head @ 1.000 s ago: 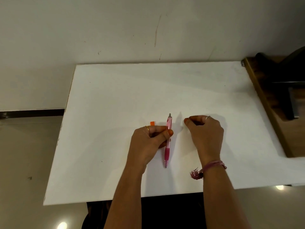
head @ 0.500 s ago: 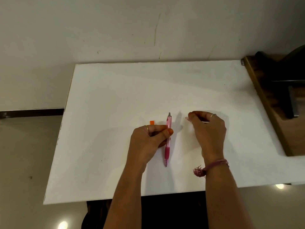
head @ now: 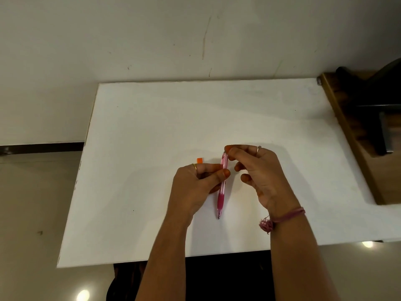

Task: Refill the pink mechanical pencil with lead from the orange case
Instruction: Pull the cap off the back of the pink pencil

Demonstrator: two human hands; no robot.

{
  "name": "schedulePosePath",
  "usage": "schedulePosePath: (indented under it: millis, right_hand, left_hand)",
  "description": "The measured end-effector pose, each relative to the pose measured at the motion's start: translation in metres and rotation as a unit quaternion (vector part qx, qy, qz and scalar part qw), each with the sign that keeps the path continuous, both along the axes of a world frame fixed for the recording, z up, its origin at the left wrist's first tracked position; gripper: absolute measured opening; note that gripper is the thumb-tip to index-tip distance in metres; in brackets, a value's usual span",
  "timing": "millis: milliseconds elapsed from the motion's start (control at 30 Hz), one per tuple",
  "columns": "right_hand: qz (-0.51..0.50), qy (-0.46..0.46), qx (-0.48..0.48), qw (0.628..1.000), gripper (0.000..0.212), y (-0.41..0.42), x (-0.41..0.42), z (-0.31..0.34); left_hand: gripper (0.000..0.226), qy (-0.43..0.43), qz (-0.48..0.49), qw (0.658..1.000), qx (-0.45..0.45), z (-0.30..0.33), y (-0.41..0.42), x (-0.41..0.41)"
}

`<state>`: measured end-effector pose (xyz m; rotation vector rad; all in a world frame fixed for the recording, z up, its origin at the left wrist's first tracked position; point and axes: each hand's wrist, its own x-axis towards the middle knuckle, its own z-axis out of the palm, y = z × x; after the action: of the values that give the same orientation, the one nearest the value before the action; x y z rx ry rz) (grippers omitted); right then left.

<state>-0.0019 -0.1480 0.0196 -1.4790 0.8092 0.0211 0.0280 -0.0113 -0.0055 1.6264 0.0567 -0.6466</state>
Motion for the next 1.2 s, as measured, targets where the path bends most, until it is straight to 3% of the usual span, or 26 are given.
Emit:
schedulePosePath:
  millis: [200, 300, 533, 800, 1033, 1200]
  right_hand:
    - [-0.075, -0.007, 0.063, 0.995, 0.008, 0.003, 0.003, 0.000]
    - [-0.132, -0.030, 0.106, 0.985, 0.009, -0.002, 0.002, 0.001]
    - [-0.090, 0.034, -0.084, 0.992, 0.009, -0.027, -0.014, -0.007]
    - [-0.035, 0.067, -0.191, 0.979, 0.017, -0.030, -0.018, -0.015]
    - [-0.054, 0.051, -0.193, 0.978, 0.018, -0.028, -0.018, -0.016]
    - [-0.078, 0.053, -0.125, 0.988, 0.011, -0.035, -0.020, -0.014]
  left_hand:
    - [0.024, -0.007, -0.016, 0.999, 0.044, -0.003, -0.003, -0.001]
    - [0.017, 0.008, 0.010, 1.000, 0.019, 0.000, -0.001, -0.001]
    - [0.009, 0.050, 0.090, 0.994, -0.038, 0.007, 0.006, 0.003]
    - [0.010, 0.056, 0.130, 0.989, -0.032, 0.002, 0.006, 0.002]
    - [0.007, 0.061, 0.135, 0.989, -0.029, 0.000, 0.006, 0.002]
    - [0.006, 0.057, 0.136, 0.989, -0.029, -0.001, 0.006, 0.003]
